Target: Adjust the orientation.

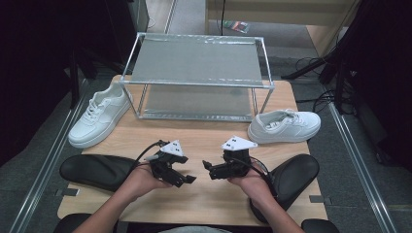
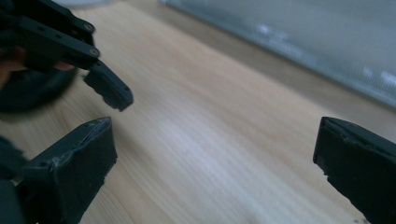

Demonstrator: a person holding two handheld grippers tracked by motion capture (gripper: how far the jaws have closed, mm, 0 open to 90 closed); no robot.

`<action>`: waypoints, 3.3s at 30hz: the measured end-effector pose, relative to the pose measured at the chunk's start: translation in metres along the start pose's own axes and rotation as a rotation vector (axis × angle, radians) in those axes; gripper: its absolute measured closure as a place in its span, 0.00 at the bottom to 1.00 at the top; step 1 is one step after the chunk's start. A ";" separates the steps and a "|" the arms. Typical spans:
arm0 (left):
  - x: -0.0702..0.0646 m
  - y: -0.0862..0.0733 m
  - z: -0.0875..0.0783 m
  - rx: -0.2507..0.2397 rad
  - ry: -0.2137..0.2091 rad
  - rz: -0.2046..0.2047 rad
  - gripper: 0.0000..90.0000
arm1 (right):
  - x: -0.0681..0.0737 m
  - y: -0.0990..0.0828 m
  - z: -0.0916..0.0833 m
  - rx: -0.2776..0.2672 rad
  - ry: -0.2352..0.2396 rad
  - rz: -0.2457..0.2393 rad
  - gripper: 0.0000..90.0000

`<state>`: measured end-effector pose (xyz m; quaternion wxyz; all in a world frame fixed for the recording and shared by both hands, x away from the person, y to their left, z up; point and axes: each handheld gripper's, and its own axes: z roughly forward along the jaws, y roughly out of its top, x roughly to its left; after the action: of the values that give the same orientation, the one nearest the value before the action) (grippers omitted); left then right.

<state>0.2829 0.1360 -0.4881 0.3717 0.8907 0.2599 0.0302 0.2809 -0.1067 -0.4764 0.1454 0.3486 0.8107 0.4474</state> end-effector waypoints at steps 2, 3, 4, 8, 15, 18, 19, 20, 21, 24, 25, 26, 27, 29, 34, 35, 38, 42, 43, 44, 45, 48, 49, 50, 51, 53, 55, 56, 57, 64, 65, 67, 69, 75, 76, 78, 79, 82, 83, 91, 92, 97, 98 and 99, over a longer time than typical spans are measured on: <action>0.002 0.002 -0.006 -0.014 0.019 0.008 0.30 | 0.000 0.005 -0.006 -0.031 0.023 -0.018 0.04; 0.002 0.002 -0.006 -0.014 0.019 0.008 0.33 | 0.000 0.005 -0.006 -0.031 0.023 -0.018 0.04; 0.004 0.000 -0.011 -0.041 0.014 -0.001 0.38 | -0.001 0.005 -0.010 -0.054 0.068 -0.043 0.10; 0.008 0.004 -0.013 0.037 0.004 -0.126 0.46 | -0.003 0.002 -0.013 -0.029 0.174 -0.025 0.23; 0.003 -0.001 -0.025 0.038 0.022 -0.064 0.48 | 0.000 -0.001 -0.020 0.020 0.190 -0.061 0.18; 0.001 -0.008 -0.029 0.025 -0.001 -0.037 0.48 | 0.000 -0.002 -0.022 0.028 0.178 -0.088 0.19; -0.001 -0.011 -0.033 0.034 -0.019 -0.064 0.48 | -0.001 -0.003 -0.023 0.035 0.177 -0.121 0.27; -0.003 -0.012 -0.036 0.035 -0.021 -0.063 0.48 | -0.001 -0.003 -0.024 0.035 0.182 -0.124 0.30; -0.005 -0.013 -0.039 0.032 -0.013 -0.047 0.48 | -0.002 -0.003 -0.024 0.039 0.183 -0.134 0.32; -0.006 -0.013 -0.042 0.029 0.015 -0.009 0.42 | -0.005 -0.002 -0.025 0.053 0.172 -0.147 0.37; -0.004 -0.013 -0.044 0.038 0.027 -0.013 0.42 | -0.006 -0.002 -0.025 0.055 0.173 -0.150 0.38; -0.002 -0.013 -0.045 0.040 0.027 -0.020 0.40 | -0.008 -0.002 -0.025 0.058 0.165 -0.161 0.39; 0.001 -0.015 -0.047 0.033 0.020 -0.037 0.39 | -0.011 -0.002 -0.025 0.064 0.163 -0.160 0.40; 0.003 -0.017 -0.051 0.030 -0.003 -0.032 0.35 | -0.013 -0.001 -0.024 0.073 0.164 -0.149 0.40; 0.006 -0.022 -0.060 0.035 -0.001 -0.047 0.45 | -0.012 -0.001 -0.020 0.079 0.177 -0.161 0.40; 0.007 -0.024 -0.062 0.040 0.011 -0.052 0.45 | -0.012 -0.001 -0.019 0.079 0.183 -0.161 0.40; 0.009 -0.027 -0.065 0.043 0.023 -0.055 0.45 | -0.012 0.000 -0.017 0.083 0.195 -0.156 0.40; 0.010 -0.030 -0.070 0.030 0.036 -0.076 0.44 | -0.014 0.000 -0.016 0.080 0.211 -0.139 0.41; 0.011 -0.032 -0.073 0.033 0.045 -0.081 0.44 | -0.015 0.001 -0.015 0.086 0.209 -0.131 0.41; 0.012 -0.033 -0.075 0.035 0.049 -0.082 0.45 | -0.015 0.001 -0.014 0.086 0.210 -0.135 0.41; 0.012 -0.034 -0.076 0.036 0.050 -0.081 0.46 | -0.015 0.001 -0.013 0.089 0.210 -0.138 0.41; 0.013 -0.039 -0.082 0.044 0.068 -0.081 0.48 | -0.015 0.002 -0.011 0.098 0.212 -0.142 0.41; 0.014 -0.040 -0.083 0.044 0.066 -0.085 0.48 | -0.014 0.002 -0.011 0.101 0.214 -0.142 0.41; 0.015 -0.042 -0.085 0.043 0.073 -0.093 0.49 | -0.014 0.002 -0.010 0.101 0.215 -0.145 0.41; 0.016 -0.044 -0.086 0.045 0.076 -0.099 0.49 | -0.014 0.002 -0.009 0.104 0.217 -0.147 0.41; 0.019 -0.048 -0.089 0.051 0.095 -0.106 0.49 | -0.013 0.003 -0.008 0.105 0.219 -0.151 0.40; 0.022 -0.051 -0.093 0.047 0.101 -0.123 0.49 | -0.012 0.003 -0.006 0.113 0.222 -0.154 0.40; 0.022 -0.051 -0.093 0.047 0.101 -0.123 0.49 | -0.012 0.003 -0.006 0.113 0.222 -0.154 0.40; 0.025 -0.055 -0.097 0.045 0.110 -0.138 0.49 | -0.012 0.003 -0.005 0.114 0.228 -0.159 0.40; 0.030 -0.068 -0.115 0.037 0.142 -0.164 0.49 | -0.011 0.003 -0.004 0.120 0.224 -0.157 0.40; 0.030 -0.069 -0.117 0.036 0.149 -0.162 0.49 | -0.011 0.003 -0.004 0.121 0.223 -0.157 0.40; 0.030 -0.071 -0.119 0.039 0.147 -0.165 0.50 | -0.011 0.003 -0.004 0.121 0.223 -0.158 0.40; 0.031 -0.076 -0.125 0.044 0.158 -0.172 0.52 | -0.010 0.003 -0.004 0.120 0.223 -0.162 0.40; 0.035 -0.087 -0.138 0.047 0.163 -0.225 0.59 | -0.011 0.003 -0.003 0.122 0.222 -0.164 0.40; 0.035 -0.087 -0.138 0.047 0.163 -0.225 0.60 | -0.011 0.003 -0.003 0.122 0.222 -0.164 0.40; 0.035 -0.092 -0.145 0.062 0.173 -0.244 0.66 | -0.011 0.002 -0.002 0.127 0.221 -0.166 0.40; 0.034 -0.094 -0.147 0.076 0.180 -0.247 0.68 | -0.010 0.002 -0.002 0.129 0.219 -0.167 0.40; 0.031 -0.099 -0.148 0.119 0.198 -0.242 0.70 | -0.012 0.002 -0.002 0.127 0.215 -0.172 0.40; 0.029 -0.101 -0.147 0.138 0.202 -0.233 0.70 | -0.012 0.002 -0.002 0.125 0.212 -0.171 0.40; 0.033 -0.116 -0.160 0.126 0.218 -0.250 0.95 | -0.009 0.002 0.000 0.133 0.218 -0.189 0.40; 0.033 -0.116 -0.160 0.126 0.218 -0.250 0.98 | -0.009 0.002 0.000 0.133 0.219 -0.189 0.40; 0.048 -0.134 -0.158 0.163 0.218 -0.303 1.00 | -0.010 0.002 0.000 0.134 0.220 -0.182 0.40; 0.050 -0.135 -0.157 0.165 0.209 -0.303 1.00 | -0.010 0.002 0.000 0.134 0.220 -0.183 0.40; 0.050 -0.136 -0.154 0.171 0.210 -0.300 1.00 | -0.010 0.002 0.000 0.133 0.221 -0.185 0.40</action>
<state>0.2283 0.3401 -0.4757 0.2660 0.8621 0.4288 0.0452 0.2885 -0.1128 -0.4754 0.0725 0.2299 0.8782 0.4131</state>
